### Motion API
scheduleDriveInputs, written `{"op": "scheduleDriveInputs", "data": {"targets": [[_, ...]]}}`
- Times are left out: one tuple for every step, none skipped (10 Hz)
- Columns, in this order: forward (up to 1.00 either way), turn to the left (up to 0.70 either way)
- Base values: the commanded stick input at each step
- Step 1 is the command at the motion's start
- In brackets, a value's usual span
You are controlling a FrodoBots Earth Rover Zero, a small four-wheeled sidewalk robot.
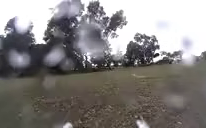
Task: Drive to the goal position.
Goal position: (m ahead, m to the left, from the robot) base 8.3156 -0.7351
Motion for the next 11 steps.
{"op": "scheduleDriveInputs", "data": {"targets": [[1.00, 0.01], [1.00, 0.01], [1.00, 0.01], [1.00, 0.01], [1.00, 0.01], [1.00, 0.01], [1.00, 0.01], [1.00, 0.01], [1.00, 0.01], [1.00, 0.01], [1.00, 0.01]]}}
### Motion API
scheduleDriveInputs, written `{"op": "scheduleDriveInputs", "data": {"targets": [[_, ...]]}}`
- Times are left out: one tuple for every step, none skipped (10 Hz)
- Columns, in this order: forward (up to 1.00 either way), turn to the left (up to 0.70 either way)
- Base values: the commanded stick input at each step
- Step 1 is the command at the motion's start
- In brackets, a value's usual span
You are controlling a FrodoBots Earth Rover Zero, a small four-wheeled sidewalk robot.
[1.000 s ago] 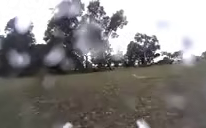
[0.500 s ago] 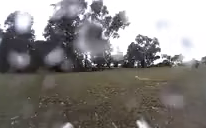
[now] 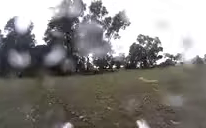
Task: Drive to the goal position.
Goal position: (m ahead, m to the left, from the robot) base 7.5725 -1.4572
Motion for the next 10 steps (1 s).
{"op": "scheduleDriveInputs", "data": {"targets": [[1.00, 0.01], [1.00, 0.01], [1.00, 0.01], [1.00, 0.01], [1.00, 0.01], [1.00, 0.01], [1.00, 0.01], [1.00, 0.01], [1.00, 0.01], [1.00, 0.01]]}}
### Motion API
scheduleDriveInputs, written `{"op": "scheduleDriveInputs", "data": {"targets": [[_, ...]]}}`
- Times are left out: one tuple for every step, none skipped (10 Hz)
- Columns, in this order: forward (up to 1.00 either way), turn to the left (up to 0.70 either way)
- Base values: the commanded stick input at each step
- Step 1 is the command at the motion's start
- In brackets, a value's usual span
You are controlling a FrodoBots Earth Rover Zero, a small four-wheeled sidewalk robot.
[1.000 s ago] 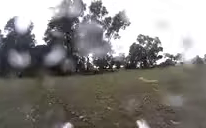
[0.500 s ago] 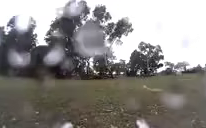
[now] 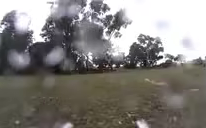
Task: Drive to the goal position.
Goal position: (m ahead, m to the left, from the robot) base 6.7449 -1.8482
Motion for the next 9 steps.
{"op": "scheduleDriveInputs", "data": {"targets": [[1.00, 0.01], [1.00, 0.01], [1.00, 0.01], [1.00, 0.01], [1.00, 0.01], [1.00, 0.01], [1.00, 0.01], [1.00, 0.01], [1.00, 0.01]]}}
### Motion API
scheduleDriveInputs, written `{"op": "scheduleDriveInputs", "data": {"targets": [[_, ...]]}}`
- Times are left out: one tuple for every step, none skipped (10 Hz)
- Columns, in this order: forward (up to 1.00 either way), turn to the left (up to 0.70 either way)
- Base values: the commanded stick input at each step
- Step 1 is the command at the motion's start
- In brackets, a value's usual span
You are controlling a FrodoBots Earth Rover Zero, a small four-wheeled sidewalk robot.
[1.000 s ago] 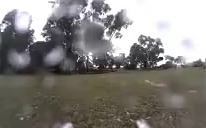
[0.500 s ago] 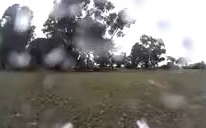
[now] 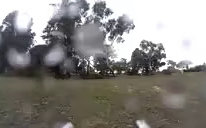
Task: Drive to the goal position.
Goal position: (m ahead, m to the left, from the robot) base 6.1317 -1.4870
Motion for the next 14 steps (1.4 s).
{"op": "scheduleDriveInputs", "data": {"targets": [[1.00, 0.01], [1.00, 0.01], [1.00, 0.01], [1.00, 0.01], [1.00, 0.01], [1.00, 0.01], [1.00, 0.01], [1.00, 0.41], [1.00, 0.41], [1.00, 0.41], [1.00, 0.14], [1.00, 0.07], [1.00, 0.01], [1.00, 0.01]]}}
